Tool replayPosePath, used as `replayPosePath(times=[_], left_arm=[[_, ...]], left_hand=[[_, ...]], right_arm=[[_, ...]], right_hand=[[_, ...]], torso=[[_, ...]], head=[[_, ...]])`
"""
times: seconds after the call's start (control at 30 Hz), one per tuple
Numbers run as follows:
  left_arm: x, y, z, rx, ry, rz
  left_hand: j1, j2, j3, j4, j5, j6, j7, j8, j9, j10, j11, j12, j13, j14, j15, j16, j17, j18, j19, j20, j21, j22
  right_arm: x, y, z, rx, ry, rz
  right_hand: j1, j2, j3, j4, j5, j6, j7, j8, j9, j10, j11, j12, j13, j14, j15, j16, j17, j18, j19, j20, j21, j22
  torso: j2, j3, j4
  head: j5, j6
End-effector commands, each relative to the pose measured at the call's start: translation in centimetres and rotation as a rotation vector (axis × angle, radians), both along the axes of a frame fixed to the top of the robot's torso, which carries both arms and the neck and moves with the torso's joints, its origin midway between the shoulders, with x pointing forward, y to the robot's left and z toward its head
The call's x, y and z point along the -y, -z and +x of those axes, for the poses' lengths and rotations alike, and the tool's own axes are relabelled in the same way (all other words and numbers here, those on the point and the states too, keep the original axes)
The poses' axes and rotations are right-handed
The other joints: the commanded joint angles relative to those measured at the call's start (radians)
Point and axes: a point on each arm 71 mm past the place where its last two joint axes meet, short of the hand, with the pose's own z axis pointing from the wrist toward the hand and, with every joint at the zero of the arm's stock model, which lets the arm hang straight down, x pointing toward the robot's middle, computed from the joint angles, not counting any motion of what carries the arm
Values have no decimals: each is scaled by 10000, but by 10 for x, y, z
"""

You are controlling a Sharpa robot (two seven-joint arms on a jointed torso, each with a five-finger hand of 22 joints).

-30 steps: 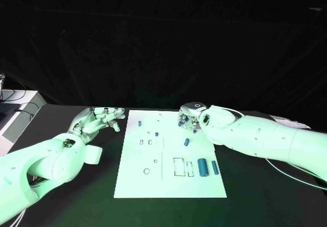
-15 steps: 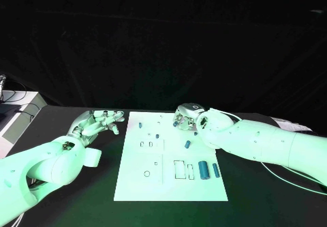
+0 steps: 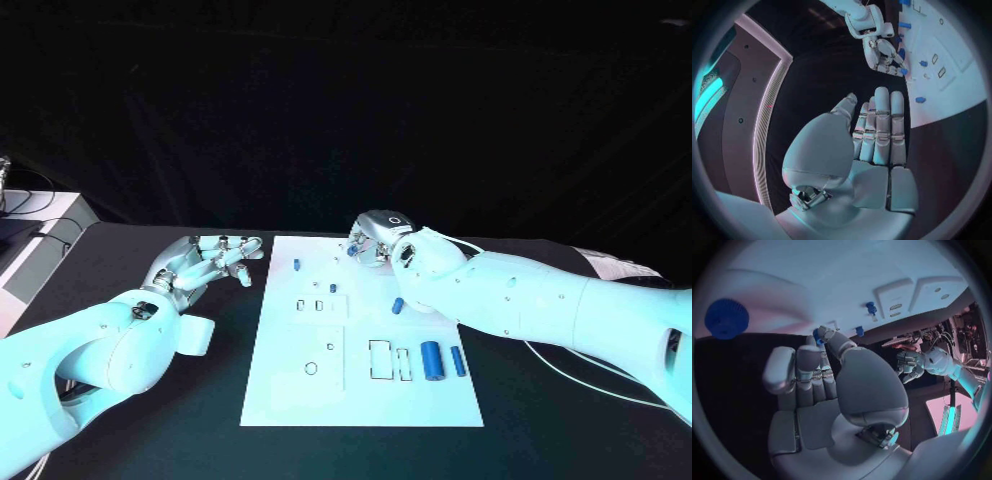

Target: Assemble the parts on the task board

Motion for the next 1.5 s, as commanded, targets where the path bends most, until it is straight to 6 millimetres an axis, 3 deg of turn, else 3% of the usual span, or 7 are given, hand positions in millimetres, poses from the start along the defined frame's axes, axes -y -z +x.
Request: replayPosePath(times=[0.03, 0.4, 0.5, 0.73, 1.03, 1.3, 1.5], left_arm=[[5, -2, -1, 86, 306, -17], [7, -3, -2, 106, 379, -20], [7, -3, -2, 110, 391, -20], [9, -3, -2, 112, 433, -30], [8, -4, -2, 113, 420, -13], [7, -4, -2, 117, 489, -27], [8, -4, -1, 112, 514, -32]], left_hand=[[72, 3, 10, -68, 4, -61, -5, 10, 2, -63, -29, 40, 12, -35, 6, 56, -10, 199, -46, 5, 45, -8], [72, 3, 10, -68, 4, -61, -5, 10, 2, -63, -29, 40, 12, -35, 6, 56, -10, 199, -46, 5, 45, -8], [72, 3, 10, -68, 4, -61, -5, 10, 2, -63, -29, 40, 12, -35, 6, 56, -10, 199, -46, 5, 45, -8], [72, 3, 10, -68, 4, -61, -5, 10, 2, -63, -29, 40, 12, -35, 6, 56, -10, 199, -46, 5, 45, -8], [36, -8, 49, -118, 1, -73, -8, 7, 0, -72, -27, 39, 11, -52, 8, 87, -50, 203, -65, 9, 93, -51], [21, -13, 46, -118, 0, -77, -6, 8, 1, -82, -23, 38, 11, -55, 11, 89, -59, 203, -69, 11, 99, -61], [21, -13, 46, -118, 0, -77, -6, 8, 1, -82, -23, 38, 11, -55, 11, 89, -59, 203, -69, 11, 99, -61]], right_arm=[[-1, -4, 3, 648, 358, 0], [-8, -6, 7, 1005, 447, -60], [-9, -6, 9, 1022, 449, -90], [-13, -5, 11, 990, 428, -159], [-14, -3, 13, 803, 419, -325], [-13, -1, 13, 623, 450, -481], [-14, 0, 13, 562, 413, -526]], right_hand=[[62, 136, 4, -33, 0, 312, -162, 43, 579, 270, -209, 66, 8, 39, -55, 41, 17, 151, 81, 25, -63, 641], [72, 151, 8, -31, -23, 305, -153, 45, 576, 262, -203, 64, 6, 44, -55, 40, 18, 153, 118, 27, -196, 765], [81, 135, 9, -28, -38, 306, -152, 44, 572, 248, -201, 62, 5, 40, -51, 20, 19, 147, 263, 32, -581, 1146], [85, 135, 11, -29, -54, 296, -147, 42, 563, 231, -195, 61, 4, 41, -48, 7, 12, 149, 305, 32, -733, 1157], [85, 135, 11, -29, -54, 296, -147, 42, 563, 231, -195, 61, 4, 41, -48, 7, 12, 149, 305, 32, -733, 1157], [85, 116, 20, -39, 70, 298, -146, 44, 560, 228, -194, 61, 4, 42, -47, -5, 7, 143, 312, 32, -756, 1163], [85, 116, 20, -39, 70, 298, -146, 44, 560, 228, -194, 61, 4, 42, -47, -5, 7, 143, 312, 32, -756, 1163]], torso=[[28, -11, 12], [46, -90, 121], [59, -113, 140], [89, -111, 159], [137, -112, 131], [152, -108, 141], [168, -126, 160]], head=[[11, 23], [41, 38], [-17, 55], [7, 57], [49, 81], [95, 25], [86, 17]])
